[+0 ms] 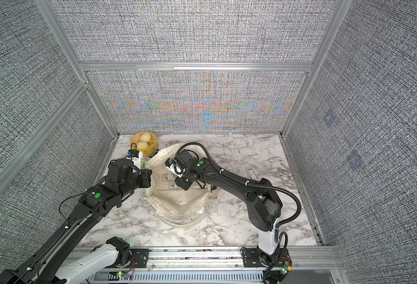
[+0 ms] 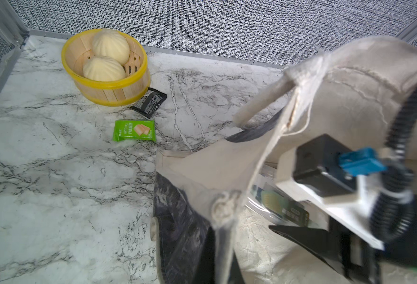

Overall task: Take out the compass set from the canvas bag
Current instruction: Pick up the compass set from the canvas bag.

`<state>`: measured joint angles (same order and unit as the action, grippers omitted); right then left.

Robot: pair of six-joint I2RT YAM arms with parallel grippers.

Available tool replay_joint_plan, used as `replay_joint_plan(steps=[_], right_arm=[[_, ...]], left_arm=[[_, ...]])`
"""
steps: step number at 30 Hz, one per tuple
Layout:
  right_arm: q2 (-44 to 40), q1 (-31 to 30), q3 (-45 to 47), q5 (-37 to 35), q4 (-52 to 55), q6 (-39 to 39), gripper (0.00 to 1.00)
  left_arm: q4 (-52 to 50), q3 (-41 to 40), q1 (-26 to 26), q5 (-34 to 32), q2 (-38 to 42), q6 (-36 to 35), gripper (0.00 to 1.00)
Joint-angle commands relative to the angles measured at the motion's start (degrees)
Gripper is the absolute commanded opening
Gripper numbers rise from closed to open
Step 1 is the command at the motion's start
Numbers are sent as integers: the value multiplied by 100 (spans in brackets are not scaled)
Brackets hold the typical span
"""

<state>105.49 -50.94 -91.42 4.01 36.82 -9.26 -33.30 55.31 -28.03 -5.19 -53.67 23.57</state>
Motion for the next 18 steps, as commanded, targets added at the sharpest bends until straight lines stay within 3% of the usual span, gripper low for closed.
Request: replay_joint_plan(steps=[1, 12, 16, 18], right_arm=[[-319, -110, -80, 141, 468, 56, 33], [-2312, -549, -206, -25, 1180, 221, 32], [-2966, -339, -283, -681, 1319, 196, 32], [-3122, 79, -282, -952, 1413, 110, 32]], left_arm=[[-1, 60, -1, -54, -45, -18, 0], [-72, 192, -5, -79, -143, -147, 0], [-22, 194, -8, -21, -200, -209, 0], [22, 223, -1, 54, -245, -243, 0]])
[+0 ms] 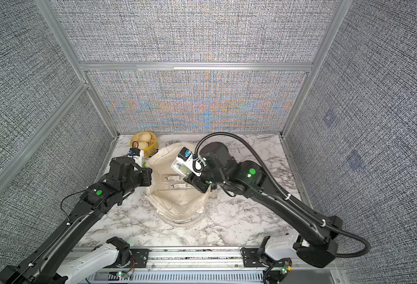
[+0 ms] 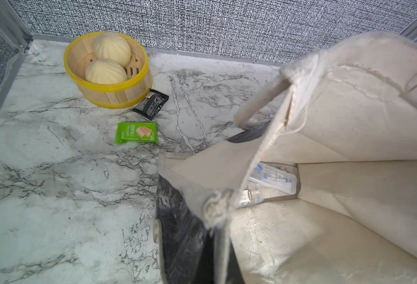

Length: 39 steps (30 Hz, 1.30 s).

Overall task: Take out the compass set from the canvas bag
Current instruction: Pick up the compass set from the canvas bag, then place the compass set at the center of the board.

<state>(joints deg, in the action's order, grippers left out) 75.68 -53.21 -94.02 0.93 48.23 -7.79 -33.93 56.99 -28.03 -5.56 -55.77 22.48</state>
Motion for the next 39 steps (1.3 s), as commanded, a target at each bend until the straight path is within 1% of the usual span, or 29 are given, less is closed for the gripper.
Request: replay_joint_plan(steps=[1, 3, 5, 8, 10, 13, 15, 17, 20, 26, 29, 33, 36, 39], right_arm=[[-166, 720, -7, -646, 300, -32, 32], [-144, 1609, 120, -478, 203, 109, 31], [-36, 2446, 452, -362, -108, 381, 27], [192, 3372, 1084, -143, -567, 891, 25], [339, 3900, 1555, -58, -852, 1148, 25], [713, 4689, 2020, -368, -930, 1256, 23], [1059, 5024, 2146, -680, -830, 1160, 23], [1498, 5256, 2186, -974, -728, 980, 23], [2023, 5406, 2067, -1277, -572, 746, 24], [2719, 5561, 1687, -1339, -608, 280, 25], [3098, 5649, 1476, -1359, -460, 65, 25], [3374, 5764, 1301, -1263, -250, 14, 25], [3400, 5769, 1354, -1122, -267, 26, 25], [3499, 5785, 1412, -1129, -275, -3, 25]], left_arm=[[99, 78, -2, 127, -64, -169, 0], [114, 133, -8, 165, -116, -224, 0], [131, 160, 7, 144, -137, -281, 0], [124, 197, 16, 129, -103, -339, 0], [130, 185, 31, 134, -60, -395, 0], [116, 152, 36, 181, -12, -430, 0], [97, 140, 38, 229, 4, -435, 0], [92, 126, 50, 261, 31, -436, 0], [106, 94, 52, 382, 52, -411, 0], [114, 80, 45, 492, 116, -389, 0], [118, 53, 54, 501, 188, -375, 0], [139, 14, 58, 526, 242, -358, 0], [145, 28, 53, 564, 220, -360, 0], [152, 31, 74, 605, 195, -359, 0]])
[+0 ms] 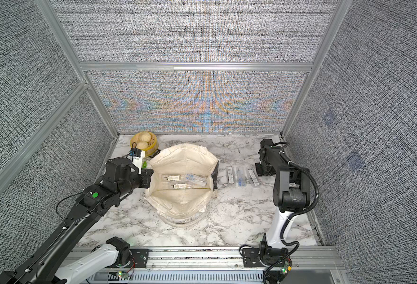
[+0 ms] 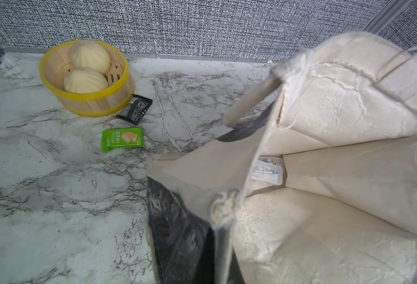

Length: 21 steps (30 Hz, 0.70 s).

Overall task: Take out the compass set from the canvas bag
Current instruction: Place the compass set at the center of the board.

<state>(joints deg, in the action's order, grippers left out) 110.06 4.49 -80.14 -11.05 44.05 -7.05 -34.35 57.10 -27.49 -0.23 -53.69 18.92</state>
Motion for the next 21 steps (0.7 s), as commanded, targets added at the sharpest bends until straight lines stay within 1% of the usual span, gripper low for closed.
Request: replay_joint_plan(steps=[1, 8, 14, 21], right_arm=[[110, 17, 12, 89, 139, -90, 26], [357, 32, -120, 73, 139, -85, 28], [421, 86, -124, -59, 112, -114, 35], [494, 140, -177, -64, 66, -126, 39]], left_arm=[[196, 20, 25, 84, -21, -9, 0], [189, 14, 40, 108, -63, 6, 0], [198, 12, 43, 108, -84, 5, 0], [192, 3, 44, 119, -72, 3, 0]])
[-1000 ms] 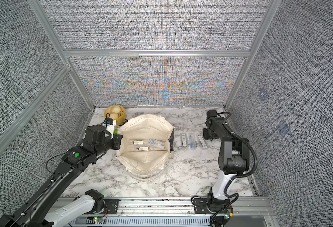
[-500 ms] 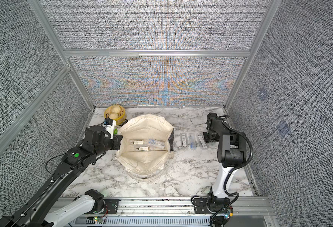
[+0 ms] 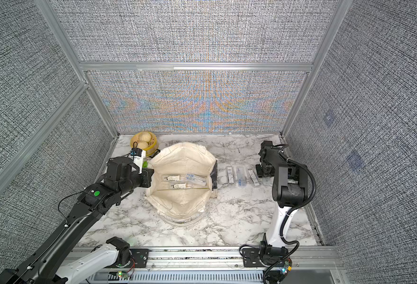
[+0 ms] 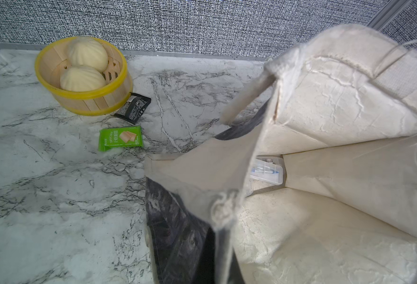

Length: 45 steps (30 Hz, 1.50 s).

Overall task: Take out the compass set from the canvas bag
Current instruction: Place the compass set at the center of the board.

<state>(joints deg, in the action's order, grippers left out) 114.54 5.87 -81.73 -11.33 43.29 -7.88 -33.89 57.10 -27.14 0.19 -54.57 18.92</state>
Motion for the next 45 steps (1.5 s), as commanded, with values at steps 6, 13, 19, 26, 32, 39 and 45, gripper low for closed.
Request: replay_joint_plan(steps=[6, 13, 19, 26, 32, 39, 45], right_arm=[[105, 2, -1, -53, 114, -38, 45], [99, 2, 26, -71, 79, 7, 51], [116, -16, 61, -127, 66, 41, 55], [104, -24, 72, -211, 55, 67, 58], [-33, -66, 45, -242, 124, 90, 59], [-705, -280, -398, -593, 652, 9, 59], [-1960, -1061, -749, -668, 1071, -99, 58]], left_arm=[[154, -14, 9, 61, 59, 12, 0], [150, -14, 7, 67, 77, 12, 0], [140, -20, 8, 68, 96, 12, 0], [141, -27, 15, 78, 112, 15, 0], [140, -32, 14, 70, 115, 13, 0], [181, -51, 8, 67, 127, -11, 0], [216, -92, 11, 11, 158, -11, 0]])
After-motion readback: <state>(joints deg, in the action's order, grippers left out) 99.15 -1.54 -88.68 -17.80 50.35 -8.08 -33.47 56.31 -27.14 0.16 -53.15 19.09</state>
